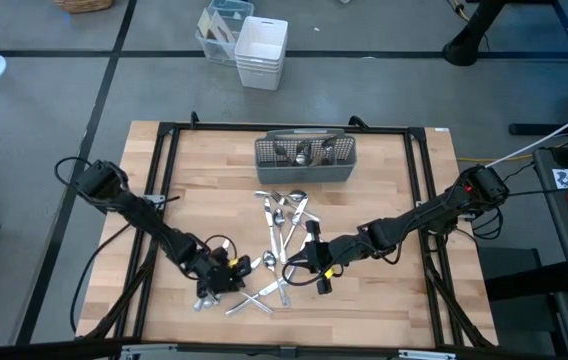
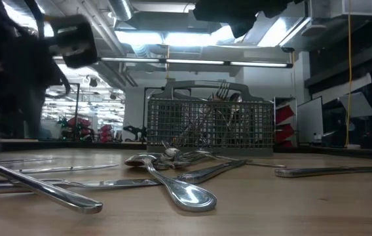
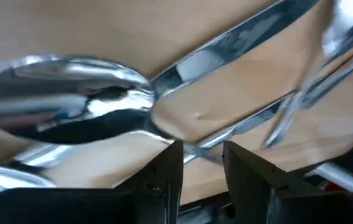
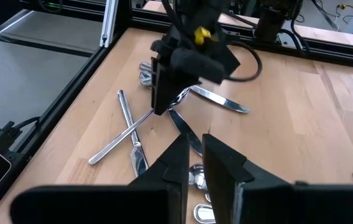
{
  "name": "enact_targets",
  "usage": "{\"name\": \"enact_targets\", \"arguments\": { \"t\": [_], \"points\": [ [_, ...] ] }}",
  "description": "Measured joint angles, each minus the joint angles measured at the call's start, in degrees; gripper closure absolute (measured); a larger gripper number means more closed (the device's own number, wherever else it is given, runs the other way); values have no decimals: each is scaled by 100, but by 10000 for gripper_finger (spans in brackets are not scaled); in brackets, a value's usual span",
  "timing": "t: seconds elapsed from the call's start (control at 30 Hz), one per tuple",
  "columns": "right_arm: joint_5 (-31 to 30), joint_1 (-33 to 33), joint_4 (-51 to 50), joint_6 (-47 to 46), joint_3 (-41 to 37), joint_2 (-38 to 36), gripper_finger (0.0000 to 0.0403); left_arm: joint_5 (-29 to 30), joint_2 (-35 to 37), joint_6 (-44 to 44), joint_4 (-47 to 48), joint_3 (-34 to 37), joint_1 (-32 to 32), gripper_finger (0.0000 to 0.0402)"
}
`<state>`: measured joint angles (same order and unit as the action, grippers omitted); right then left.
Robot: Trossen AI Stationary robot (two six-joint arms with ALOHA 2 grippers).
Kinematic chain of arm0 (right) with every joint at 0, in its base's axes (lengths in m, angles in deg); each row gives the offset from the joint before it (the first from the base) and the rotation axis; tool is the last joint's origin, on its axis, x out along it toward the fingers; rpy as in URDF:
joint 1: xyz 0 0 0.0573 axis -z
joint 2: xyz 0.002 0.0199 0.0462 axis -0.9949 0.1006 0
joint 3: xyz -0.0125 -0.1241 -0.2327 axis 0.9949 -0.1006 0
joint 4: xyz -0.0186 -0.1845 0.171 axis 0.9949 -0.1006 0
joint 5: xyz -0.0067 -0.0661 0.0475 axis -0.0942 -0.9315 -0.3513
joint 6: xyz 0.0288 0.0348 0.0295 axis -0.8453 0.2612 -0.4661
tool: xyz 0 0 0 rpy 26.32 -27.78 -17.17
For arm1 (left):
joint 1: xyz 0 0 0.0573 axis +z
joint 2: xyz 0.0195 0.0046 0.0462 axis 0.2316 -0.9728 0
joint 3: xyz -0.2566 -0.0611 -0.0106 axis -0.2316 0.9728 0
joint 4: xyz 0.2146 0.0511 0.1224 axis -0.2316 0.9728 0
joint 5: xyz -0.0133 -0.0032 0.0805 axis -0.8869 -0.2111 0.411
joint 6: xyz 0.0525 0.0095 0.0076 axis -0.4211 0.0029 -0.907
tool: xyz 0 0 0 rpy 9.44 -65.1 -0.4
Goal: Sort silverware
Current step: Put the spoon into the silverware rack
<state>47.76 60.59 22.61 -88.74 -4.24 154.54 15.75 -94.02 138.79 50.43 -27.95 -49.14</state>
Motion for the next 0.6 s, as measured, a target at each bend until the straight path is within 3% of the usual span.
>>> {"name": "enact_targets", "arguments": {
  "t": [0.13, 0.37, 0.6],
  "points": [
    [2, 0, 0, 0, 0, 0, 354, 484, -28, 518, 858, -539, -258, 295],
    [2, 0, 1, 0, 0, 2, 354, -202, -778, 638, 3322, -2137, -340, 295],
    [2, 0, 4, -2, 0, 2, 354, -146, -1394, 744, 2903, -2272, -274, 295]
  ]
}}
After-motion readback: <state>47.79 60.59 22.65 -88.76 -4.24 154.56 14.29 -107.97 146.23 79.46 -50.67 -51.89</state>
